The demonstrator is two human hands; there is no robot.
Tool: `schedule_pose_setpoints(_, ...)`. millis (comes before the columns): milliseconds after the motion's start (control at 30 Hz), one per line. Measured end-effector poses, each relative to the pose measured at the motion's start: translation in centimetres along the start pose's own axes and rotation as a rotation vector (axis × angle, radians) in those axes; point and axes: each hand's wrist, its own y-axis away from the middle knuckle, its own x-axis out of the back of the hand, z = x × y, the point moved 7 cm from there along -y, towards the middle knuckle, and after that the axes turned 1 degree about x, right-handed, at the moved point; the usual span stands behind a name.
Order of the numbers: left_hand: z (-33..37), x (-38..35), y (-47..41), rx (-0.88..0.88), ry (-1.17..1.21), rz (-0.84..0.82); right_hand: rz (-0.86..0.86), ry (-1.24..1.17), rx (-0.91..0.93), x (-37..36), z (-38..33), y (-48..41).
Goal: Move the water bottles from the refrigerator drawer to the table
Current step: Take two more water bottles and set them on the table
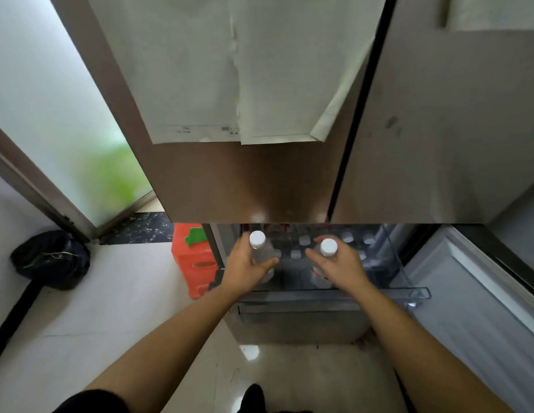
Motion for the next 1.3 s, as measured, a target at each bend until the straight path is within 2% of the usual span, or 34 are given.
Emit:
schedule_pose_setpoints(133,2.3,2.4,3.0,0.021,0.092,0.164,-0.019,0.018,0.235,1.6,-3.3,1.9)
schedule_pose_setpoints(333,5.7,7.9,11.4,0.079,0.173,0.584,0.084,-0.172,0.497,1.5,-9.1,5.4)
schedule_pose_setpoints(467,7.0,13.3,18.9,0.093,0.039,0.801,0.025,-0.253,0.660,-1.6,-14.1,9.3)
schedule_pose_setpoints(567,6.7,17.2,25.2,0.143,-0.085,0.910,-0.016,-0.364,0.707,-4.2,-17.4,12.9)
schedule_pose_setpoints(700,4.0,21.4,33.7,0.269,-0.193,1.008,-0.198,-0.405,0.733,-8.7,-20.8,19.0)
schedule_pose_setpoints(900,-0.1,27.0,48.8,0.450,-0.193,1.215,-0.461,-0.359,0.793,-17.0,-24.3,31.2)
schedule_pose_setpoints(1033,-3.1,30.6,61.6,0.557,-0.166,1.373,-0.598,-0.335,0.881,-22.6,-26.9,43.0)
schedule_pose_setpoints(1300,-8.3,37.0,86.8,0.746,-0.199,1.488,-0.850,-0.268,1.024,-34.5,-30.8,68.2)
